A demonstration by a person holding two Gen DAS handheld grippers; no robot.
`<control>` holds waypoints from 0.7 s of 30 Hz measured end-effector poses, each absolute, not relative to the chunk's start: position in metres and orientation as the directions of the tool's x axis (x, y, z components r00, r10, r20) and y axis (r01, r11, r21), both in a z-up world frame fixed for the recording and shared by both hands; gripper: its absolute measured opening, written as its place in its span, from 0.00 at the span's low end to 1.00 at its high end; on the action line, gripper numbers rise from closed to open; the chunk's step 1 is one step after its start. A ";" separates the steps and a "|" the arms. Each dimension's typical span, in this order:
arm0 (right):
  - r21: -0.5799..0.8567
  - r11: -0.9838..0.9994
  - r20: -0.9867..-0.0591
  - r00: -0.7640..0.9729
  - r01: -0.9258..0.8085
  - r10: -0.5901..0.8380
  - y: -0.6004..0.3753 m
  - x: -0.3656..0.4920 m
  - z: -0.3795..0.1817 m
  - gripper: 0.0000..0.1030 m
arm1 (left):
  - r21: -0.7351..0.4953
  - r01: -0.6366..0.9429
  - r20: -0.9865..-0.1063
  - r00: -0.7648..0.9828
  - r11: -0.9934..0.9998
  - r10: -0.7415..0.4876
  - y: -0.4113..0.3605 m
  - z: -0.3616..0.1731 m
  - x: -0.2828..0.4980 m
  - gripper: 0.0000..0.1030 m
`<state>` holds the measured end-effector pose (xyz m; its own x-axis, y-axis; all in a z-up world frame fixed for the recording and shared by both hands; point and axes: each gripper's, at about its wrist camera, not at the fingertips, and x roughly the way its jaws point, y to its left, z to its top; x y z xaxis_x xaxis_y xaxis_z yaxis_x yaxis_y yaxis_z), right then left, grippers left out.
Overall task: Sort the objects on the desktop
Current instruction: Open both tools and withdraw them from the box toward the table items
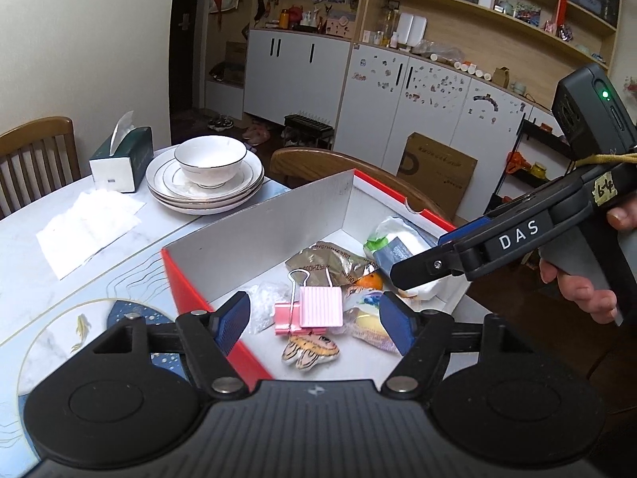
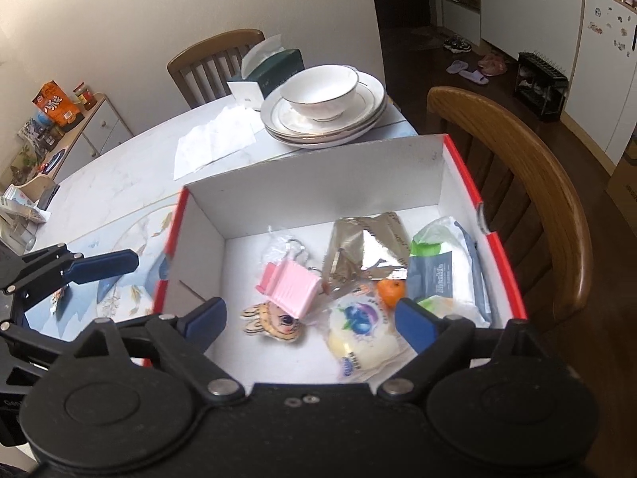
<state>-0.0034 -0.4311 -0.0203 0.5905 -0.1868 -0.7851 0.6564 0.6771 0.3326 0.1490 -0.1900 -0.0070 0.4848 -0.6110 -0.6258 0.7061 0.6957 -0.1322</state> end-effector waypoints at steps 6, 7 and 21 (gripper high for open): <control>0.321 0.678 -0.785 0.586 0.661 -0.200 -0.408 0.016 -0.012 0.90 | -0.143 0.706 -0.619 0.483 0.693 -0.619 -0.160 -0.004 0.149 0.69; 0.319 0.679 -0.785 0.586 0.661 -0.202 -0.403 0.019 -0.010 0.90 | -0.143 0.706 -0.618 0.484 0.693 -0.620 -0.156 -0.004 0.149 0.69; 0.289 0.737 -0.788 0.590 0.611 -0.180 -0.353 0.098 0.001 0.91 | -0.147 0.638 -0.589 0.557 0.756 -0.585 -0.071 -0.011 0.153 0.97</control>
